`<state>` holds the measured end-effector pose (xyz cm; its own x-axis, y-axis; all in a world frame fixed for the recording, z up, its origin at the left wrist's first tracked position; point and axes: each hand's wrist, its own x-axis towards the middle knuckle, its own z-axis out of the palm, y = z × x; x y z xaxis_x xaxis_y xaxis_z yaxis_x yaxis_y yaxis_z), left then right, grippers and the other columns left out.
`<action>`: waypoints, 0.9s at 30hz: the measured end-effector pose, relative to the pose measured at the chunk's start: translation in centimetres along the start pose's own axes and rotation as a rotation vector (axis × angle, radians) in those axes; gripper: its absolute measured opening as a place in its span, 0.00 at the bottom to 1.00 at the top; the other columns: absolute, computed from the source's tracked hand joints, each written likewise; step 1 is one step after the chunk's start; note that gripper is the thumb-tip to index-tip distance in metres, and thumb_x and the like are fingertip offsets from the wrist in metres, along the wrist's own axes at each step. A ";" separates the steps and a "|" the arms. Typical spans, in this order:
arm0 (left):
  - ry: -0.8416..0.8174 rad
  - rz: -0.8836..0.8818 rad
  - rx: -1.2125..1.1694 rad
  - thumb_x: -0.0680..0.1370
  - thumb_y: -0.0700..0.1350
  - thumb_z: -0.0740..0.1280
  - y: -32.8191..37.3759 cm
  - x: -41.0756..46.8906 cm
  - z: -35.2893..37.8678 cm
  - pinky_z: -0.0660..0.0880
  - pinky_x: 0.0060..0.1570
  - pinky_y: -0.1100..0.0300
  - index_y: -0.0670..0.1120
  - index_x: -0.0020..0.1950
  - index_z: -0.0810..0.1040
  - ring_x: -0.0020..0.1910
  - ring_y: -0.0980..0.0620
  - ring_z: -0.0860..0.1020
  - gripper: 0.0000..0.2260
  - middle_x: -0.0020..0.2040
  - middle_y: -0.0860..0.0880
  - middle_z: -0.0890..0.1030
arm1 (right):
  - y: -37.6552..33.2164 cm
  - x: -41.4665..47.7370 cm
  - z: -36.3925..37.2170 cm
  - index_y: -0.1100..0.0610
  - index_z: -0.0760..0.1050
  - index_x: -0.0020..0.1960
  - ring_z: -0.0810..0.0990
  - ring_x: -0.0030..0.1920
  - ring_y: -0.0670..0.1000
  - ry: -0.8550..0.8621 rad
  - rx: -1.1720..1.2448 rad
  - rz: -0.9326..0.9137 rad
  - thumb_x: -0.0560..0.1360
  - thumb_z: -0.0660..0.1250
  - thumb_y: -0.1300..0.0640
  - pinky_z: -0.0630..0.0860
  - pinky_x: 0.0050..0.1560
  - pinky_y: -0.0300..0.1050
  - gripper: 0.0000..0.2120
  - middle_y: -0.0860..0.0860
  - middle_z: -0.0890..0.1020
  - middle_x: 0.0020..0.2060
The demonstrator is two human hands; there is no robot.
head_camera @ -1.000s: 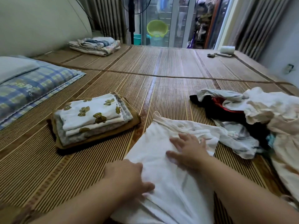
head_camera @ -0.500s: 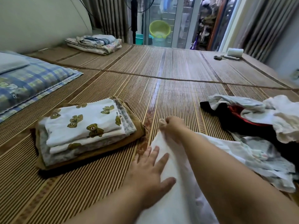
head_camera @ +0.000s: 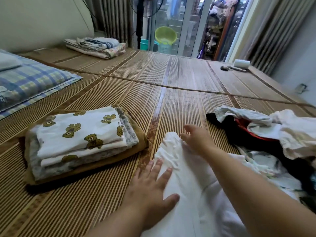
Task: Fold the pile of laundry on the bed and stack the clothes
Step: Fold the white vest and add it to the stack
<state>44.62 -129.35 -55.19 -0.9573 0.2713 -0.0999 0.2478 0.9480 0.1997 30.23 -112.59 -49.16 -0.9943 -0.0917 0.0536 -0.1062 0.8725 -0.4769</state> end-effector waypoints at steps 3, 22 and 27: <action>0.001 -0.006 0.001 0.75 0.70 0.44 0.1 0.0 -0.2 0.36 0.75 0.47 0.61 0.77 0.35 0.76 0.53 0.32 0.34 0.78 0.53 0.34 | 1.2 -3.2 2.4 0.45 0.51 0.78 0.53 0.77 0.51 -0.261 -0.256 -0.058 0.77 0.54 0.34 0.51 0.75 0.59 0.34 0.48 0.54 0.78; 0.029 -0.052 -0.049 0.68 0.72 0.39 0.3 -1.0 -0.2 0.37 0.75 0.49 0.62 0.77 0.36 0.76 0.53 0.33 0.38 0.79 0.54 0.35 | -0.5 -0.8 1.3 0.51 0.72 0.64 0.72 0.65 0.55 0.115 -0.073 0.101 0.78 0.59 0.40 0.62 0.68 0.62 0.21 0.52 0.76 0.63; 0.039 -0.047 -0.039 0.75 0.70 0.46 0.2 -0.9 -0.1 0.37 0.75 0.48 0.62 0.77 0.37 0.77 0.52 0.34 0.34 0.79 0.53 0.36 | -1.6 -3.6 4.7 0.41 0.44 0.78 0.42 0.78 0.57 -0.249 -0.318 0.051 0.77 0.46 0.32 0.43 0.70 0.70 0.33 0.50 0.46 0.79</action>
<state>45.54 -129.47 -54.94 -0.9730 0.2192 -0.0724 0.1972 0.9522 0.2332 33.92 -115.89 -52.75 -0.9729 -0.1234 -0.1956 -0.0889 0.9804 -0.1760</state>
